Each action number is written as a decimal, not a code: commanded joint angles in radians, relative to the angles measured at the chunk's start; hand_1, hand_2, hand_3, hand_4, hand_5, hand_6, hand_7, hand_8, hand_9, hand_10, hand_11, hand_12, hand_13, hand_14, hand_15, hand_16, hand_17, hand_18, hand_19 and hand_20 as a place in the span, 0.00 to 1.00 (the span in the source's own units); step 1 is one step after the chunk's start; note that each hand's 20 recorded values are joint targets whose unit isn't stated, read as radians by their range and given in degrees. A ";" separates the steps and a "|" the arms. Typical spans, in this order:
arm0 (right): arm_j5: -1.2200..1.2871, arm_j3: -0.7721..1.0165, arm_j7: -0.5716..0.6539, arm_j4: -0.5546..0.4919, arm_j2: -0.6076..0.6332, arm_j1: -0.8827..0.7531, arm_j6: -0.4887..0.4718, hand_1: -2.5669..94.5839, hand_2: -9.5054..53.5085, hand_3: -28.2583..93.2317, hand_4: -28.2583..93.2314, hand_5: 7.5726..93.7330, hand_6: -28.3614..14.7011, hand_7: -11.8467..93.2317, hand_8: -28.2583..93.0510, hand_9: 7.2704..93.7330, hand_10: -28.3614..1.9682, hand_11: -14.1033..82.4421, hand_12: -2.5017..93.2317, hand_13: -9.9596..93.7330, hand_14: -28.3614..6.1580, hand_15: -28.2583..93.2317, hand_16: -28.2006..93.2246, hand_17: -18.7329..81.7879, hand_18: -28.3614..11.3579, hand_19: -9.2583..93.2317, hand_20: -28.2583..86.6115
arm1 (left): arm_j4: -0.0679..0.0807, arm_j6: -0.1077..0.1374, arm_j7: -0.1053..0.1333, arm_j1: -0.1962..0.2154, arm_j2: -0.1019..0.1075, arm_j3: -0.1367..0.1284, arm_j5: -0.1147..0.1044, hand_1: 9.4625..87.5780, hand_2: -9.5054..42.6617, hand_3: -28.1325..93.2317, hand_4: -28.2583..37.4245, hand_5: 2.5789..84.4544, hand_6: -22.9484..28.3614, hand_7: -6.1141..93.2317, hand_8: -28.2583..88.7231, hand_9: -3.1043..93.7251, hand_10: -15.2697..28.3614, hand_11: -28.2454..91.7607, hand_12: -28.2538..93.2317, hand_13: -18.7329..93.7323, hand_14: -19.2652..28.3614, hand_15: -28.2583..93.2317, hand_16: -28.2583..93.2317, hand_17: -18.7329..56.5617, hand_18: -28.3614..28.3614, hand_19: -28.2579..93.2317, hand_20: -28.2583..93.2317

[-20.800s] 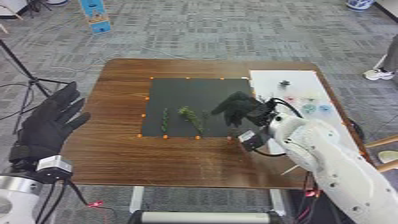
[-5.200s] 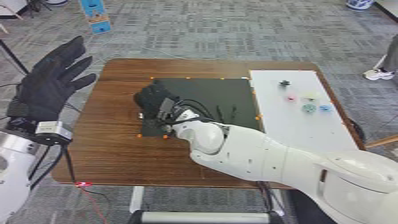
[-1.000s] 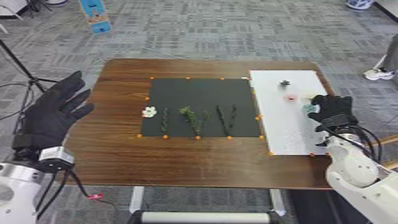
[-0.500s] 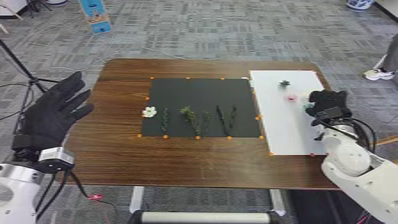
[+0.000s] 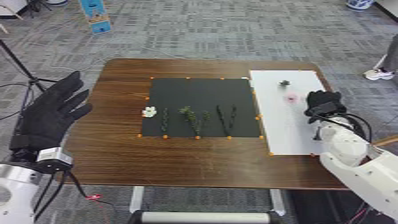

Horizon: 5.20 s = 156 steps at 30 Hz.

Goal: Arrange flowers

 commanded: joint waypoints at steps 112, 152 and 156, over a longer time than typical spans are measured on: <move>0.078 -0.752 -0.354 0.394 -0.731 0.661 0.157 0.59 0.00 0.71 0.00 0.57 0.81 0.50 0.11 0.57 0.69 0.60 0.50 0.58 0.61 0.88 0.54 0.43 0.30 0.85 0.76 | 0.053 -0.038 -0.007 -0.219 0.111 0.147 0.000 0.20 0.00 0.75 0.00 0.27 0.51 0.22 0.15 0.23 0.61 0.36 0.35 0.29 0.70 0.35 0.27 0.10 0.84 0.51 0.31; 0.136 -0.600 -0.308 0.263 -0.735 0.661 -0.284 0.49 0.07 0.95 0.07 0.13 0.68 0.30 0.11 0.77 0.65 0.70 0.48 0.80 0.65 0.94 0.52 0.63 0.19 1.00 0.84 | 0.054 -0.026 0.006 -0.224 0.112 0.166 0.001 0.19 0.00 0.77 0.00 0.26 0.49 0.25 0.13 0.23 0.57 0.35 0.35 0.30 0.64 0.28 0.30 0.12 0.82 0.48 0.33; 0.146 -0.625 -0.286 0.294 -0.766 0.694 -0.319 0.47 0.10 0.98 0.07 0.15 0.73 0.31 0.10 0.78 0.64 0.75 0.46 0.81 0.65 0.95 0.53 0.65 0.18 1.00 0.87 | 0.059 -0.029 0.016 -0.246 0.122 0.181 0.003 0.19 0.00 0.77 0.00 0.26 0.49 0.25 0.13 0.23 0.57 0.36 0.35 0.30 0.63 0.29 0.30 0.12 0.82 0.47 0.33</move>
